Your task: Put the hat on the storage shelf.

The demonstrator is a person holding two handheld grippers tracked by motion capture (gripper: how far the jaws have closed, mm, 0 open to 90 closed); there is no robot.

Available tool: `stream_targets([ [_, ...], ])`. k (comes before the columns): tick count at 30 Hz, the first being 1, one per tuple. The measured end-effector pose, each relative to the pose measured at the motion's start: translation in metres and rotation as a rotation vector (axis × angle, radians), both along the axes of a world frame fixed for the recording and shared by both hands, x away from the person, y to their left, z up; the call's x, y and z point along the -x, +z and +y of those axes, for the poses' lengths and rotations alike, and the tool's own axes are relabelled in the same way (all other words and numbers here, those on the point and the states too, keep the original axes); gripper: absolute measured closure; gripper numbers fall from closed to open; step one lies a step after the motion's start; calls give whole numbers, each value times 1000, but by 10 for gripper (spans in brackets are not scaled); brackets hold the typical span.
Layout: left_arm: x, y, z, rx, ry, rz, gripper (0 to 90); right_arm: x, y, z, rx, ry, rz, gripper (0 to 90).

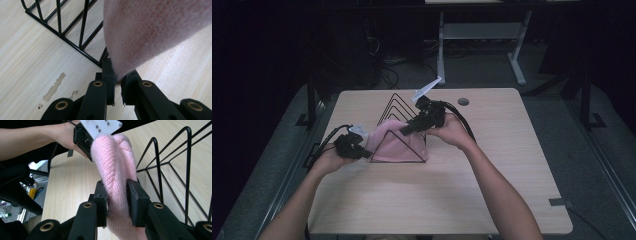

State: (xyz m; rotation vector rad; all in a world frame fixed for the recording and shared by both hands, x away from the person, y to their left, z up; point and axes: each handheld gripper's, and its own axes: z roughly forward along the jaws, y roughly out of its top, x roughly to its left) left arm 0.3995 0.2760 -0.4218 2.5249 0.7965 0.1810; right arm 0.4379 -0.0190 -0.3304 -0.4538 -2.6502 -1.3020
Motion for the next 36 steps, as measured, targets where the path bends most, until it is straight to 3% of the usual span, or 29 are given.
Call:
stream_targets([
  [2, -1, -2, 0, 13, 12, 4, 829, 0, 0, 0, 2, -1, 3, 691],
  [3, -2, -1, 2, -12, -9, 4, 828, 0, 0, -1, 3, 0, -1, 685],
  [11, 0, -1, 2, 35, 17, 8, 809, 3, 2, -6, -1, -18, 2, 652],
  [22, 6, 7, 8, 48, 37, -9, 638, 10, 7, -23, -19, -50, -42, 485],
  [36, 14, 15, 13, 47, 49, -36, 516, 13, 13, -56, -38, -128, -34, 376],
])
